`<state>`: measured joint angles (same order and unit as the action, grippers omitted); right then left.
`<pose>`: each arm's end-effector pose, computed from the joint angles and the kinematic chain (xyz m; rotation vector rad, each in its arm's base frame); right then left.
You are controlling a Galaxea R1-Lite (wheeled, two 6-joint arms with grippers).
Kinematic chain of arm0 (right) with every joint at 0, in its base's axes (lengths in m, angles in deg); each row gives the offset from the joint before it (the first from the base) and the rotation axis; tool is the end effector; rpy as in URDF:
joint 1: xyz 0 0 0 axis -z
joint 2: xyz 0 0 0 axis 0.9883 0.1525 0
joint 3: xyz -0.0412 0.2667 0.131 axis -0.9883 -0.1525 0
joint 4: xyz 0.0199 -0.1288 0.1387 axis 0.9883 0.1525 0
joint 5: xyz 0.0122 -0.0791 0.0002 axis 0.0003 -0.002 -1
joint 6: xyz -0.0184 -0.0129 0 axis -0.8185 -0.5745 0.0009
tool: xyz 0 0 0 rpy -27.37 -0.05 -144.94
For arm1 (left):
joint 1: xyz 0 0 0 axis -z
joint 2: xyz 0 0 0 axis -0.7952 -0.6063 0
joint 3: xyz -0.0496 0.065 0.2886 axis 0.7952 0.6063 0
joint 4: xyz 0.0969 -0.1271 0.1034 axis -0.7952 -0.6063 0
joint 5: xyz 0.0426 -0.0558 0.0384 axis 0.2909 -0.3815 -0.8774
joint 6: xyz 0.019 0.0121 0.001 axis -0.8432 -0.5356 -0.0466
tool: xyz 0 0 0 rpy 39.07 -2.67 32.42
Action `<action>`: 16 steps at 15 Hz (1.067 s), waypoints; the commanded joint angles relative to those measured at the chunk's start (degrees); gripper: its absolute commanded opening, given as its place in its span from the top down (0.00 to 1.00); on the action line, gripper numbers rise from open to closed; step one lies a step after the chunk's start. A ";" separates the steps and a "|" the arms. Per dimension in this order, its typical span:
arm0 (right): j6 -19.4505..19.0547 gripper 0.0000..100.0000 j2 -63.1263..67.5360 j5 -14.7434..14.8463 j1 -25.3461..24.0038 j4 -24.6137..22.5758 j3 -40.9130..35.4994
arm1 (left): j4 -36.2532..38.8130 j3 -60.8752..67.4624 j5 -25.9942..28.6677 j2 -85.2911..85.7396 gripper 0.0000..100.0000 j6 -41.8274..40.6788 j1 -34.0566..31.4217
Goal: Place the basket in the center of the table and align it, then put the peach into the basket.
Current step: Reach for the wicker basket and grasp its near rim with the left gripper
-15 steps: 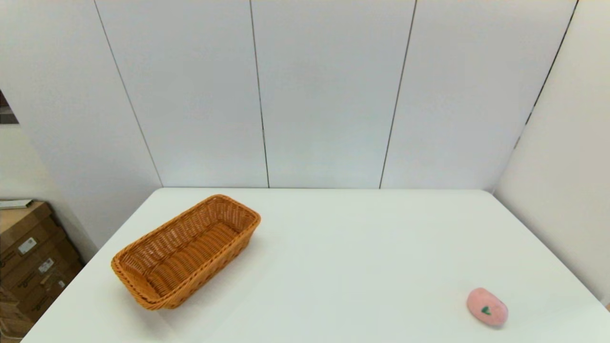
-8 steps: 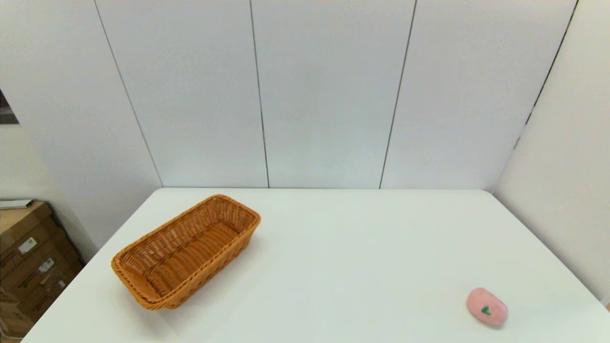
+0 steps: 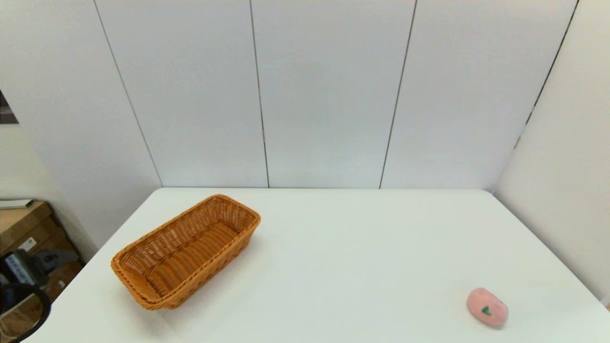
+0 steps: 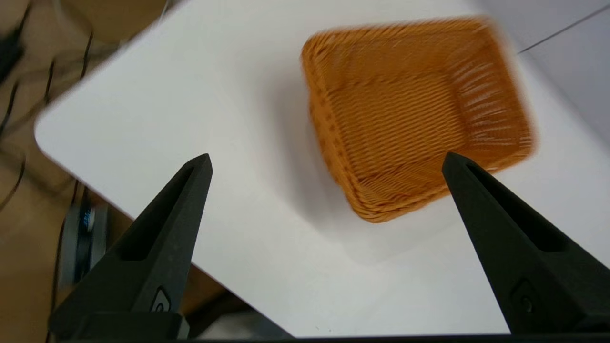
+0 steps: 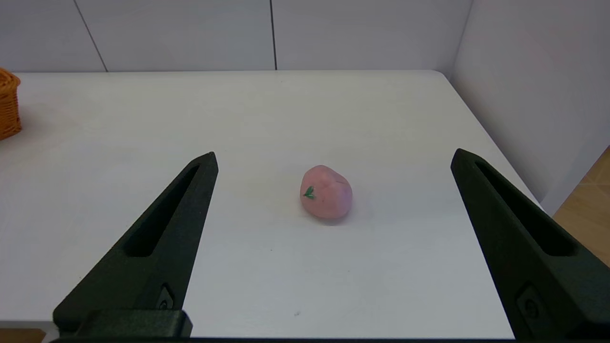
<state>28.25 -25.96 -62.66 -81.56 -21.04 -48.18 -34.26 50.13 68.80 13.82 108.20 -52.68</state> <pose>-0.0244 -0.0006 0.0769 0.0133 0.0186 -0.0127 0.1174 0.0061 0.1814 -0.5727 0.5998 0.5033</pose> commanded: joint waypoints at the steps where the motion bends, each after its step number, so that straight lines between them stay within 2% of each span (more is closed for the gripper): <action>1: 0.02 0.00 -0.01 0.01 -0.02 0.01 0.00 | -0.08 -3.14 4.63 -25.77 0.00 11.90 0.62; 3: 0.02 0.00 -0.01 0.01 -0.02 0.01 0.00 | 0.01 -3.58 8.41 -31.30 0.00 14.01 0.88; 8: 0.02 0.00 -0.01 0.01 -0.02 0.01 0.00 | 4.32 -5.43 12.89 -39.56 0.00 17.00 0.88; 10: 0.02 0.00 -0.01 0.01 -0.02 0.01 0.00 | 5.02 -6.57 13.24 -42.64 0.00 17.96 0.70; 16: 0.02 0.00 -0.01 0.01 -0.02 0.01 0.00 | 13.28 -7.62 13.07 -49.50 0.00 18.58 -1.58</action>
<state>28.25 -25.96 -62.67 -81.56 -21.04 -48.18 -22.87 42.83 82.03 -32.46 126.23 -52.77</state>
